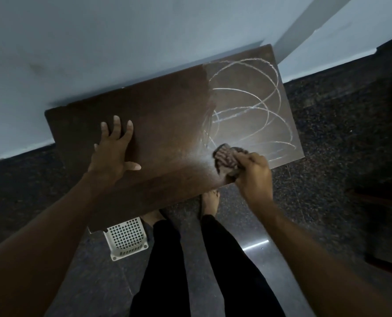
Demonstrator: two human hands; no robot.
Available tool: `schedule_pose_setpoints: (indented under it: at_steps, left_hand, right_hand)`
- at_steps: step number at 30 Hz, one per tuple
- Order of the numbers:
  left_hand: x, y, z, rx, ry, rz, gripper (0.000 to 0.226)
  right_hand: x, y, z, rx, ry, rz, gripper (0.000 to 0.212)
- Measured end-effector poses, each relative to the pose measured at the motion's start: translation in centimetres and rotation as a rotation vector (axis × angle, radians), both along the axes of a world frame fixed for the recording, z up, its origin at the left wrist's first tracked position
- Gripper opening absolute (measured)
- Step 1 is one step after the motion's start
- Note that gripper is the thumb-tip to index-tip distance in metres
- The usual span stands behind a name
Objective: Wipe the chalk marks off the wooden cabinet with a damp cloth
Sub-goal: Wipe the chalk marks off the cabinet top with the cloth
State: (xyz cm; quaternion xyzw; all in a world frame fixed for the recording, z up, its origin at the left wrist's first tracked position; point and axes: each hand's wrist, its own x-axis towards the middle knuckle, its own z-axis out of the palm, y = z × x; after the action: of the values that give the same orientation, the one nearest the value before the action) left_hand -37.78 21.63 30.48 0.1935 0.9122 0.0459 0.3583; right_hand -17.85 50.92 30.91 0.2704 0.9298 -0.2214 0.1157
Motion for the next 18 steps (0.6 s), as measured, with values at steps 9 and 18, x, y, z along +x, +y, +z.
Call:
schedule_pose_setpoints:
  at_steps: [9,18]
  left_hand:
    - [0.0,0.3,0.3,-0.012,-0.019,0.018,0.122]
    - [0.0,0.3,0.2,-0.029,-0.041,0.025,0.124]
  right_hand:
    - [-1.9,-6.1,0.2,-0.144,0.046,-0.092,0.046]
    - [-1.3,-11.9,0.9,-0.141,0.070,0.371,0.053]
